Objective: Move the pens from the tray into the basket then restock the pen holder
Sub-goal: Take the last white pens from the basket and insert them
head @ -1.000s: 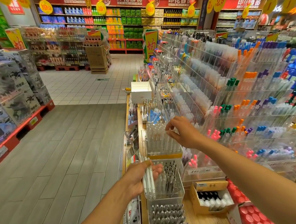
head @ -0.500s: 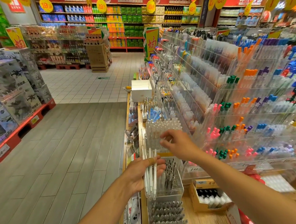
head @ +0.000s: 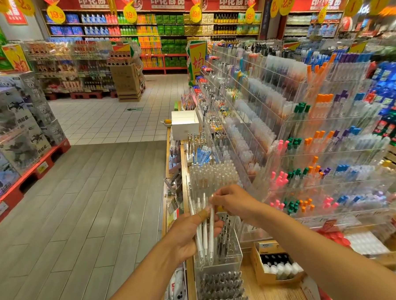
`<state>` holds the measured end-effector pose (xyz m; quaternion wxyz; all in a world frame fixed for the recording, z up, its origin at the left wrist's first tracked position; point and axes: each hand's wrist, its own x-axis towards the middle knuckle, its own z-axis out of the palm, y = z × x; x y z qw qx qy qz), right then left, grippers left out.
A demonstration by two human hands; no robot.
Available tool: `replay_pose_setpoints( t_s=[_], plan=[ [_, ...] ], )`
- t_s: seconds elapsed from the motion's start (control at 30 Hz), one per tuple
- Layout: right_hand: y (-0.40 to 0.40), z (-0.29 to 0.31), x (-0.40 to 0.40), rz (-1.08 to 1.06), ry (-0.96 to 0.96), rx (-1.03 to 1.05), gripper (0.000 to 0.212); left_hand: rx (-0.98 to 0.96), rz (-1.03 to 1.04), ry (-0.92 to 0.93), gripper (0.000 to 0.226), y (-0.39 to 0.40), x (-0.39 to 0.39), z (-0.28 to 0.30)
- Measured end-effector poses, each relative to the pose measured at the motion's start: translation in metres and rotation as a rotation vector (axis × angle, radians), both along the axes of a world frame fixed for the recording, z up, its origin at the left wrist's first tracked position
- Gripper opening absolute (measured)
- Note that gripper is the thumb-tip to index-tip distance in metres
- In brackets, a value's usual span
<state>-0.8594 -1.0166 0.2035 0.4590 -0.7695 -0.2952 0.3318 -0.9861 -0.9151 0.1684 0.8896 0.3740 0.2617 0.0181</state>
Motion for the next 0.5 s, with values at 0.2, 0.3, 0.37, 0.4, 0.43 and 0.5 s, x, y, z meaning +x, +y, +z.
replay_pose_setpoints(
  t_s=[0.2, 0.3, 0.37, 0.4, 0.43, 0.5],
  plan=[
    [-0.007, 0.015, 0.008, -0.02, -0.034, 0.089, 0.014, -0.034, 0.095, 0.148, 0.015, 0.004, -0.002, -0.008],
    [-0.008, 0.028, 0.019, -0.057, -0.198, 0.197, 0.012, -0.068, 0.111, 0.21, 0.01, 0.009, -0.006, -0.012],
    [-0.007, 0.034, 0.028, -0.106, -0.356, 0.262, 0.009, -0.072, 0.136, 0.224, 0.012, 0.011, -0.008, -0.013],
    [-0.006, 0.036, 0.033, -0.124, -0.433, 0.287, 0.008, -0.07, 0.15, 0.223, 0.013, 0.012, -0.009, -0.014],
    [-0.005, 0.036, 0.036, -0.137, -0.512, 0.299, 0.007, -0.066, 0.16, 0.22, 0.014, 0.012, -0.009, -0.014],
    [-0.002, 0.035, 0.041, -0.137, -0.659, 0.282, 0.006, -0.045, 0.159, 0.218, 0.015, 0.012, -0.009, -0.015]
  ],
)
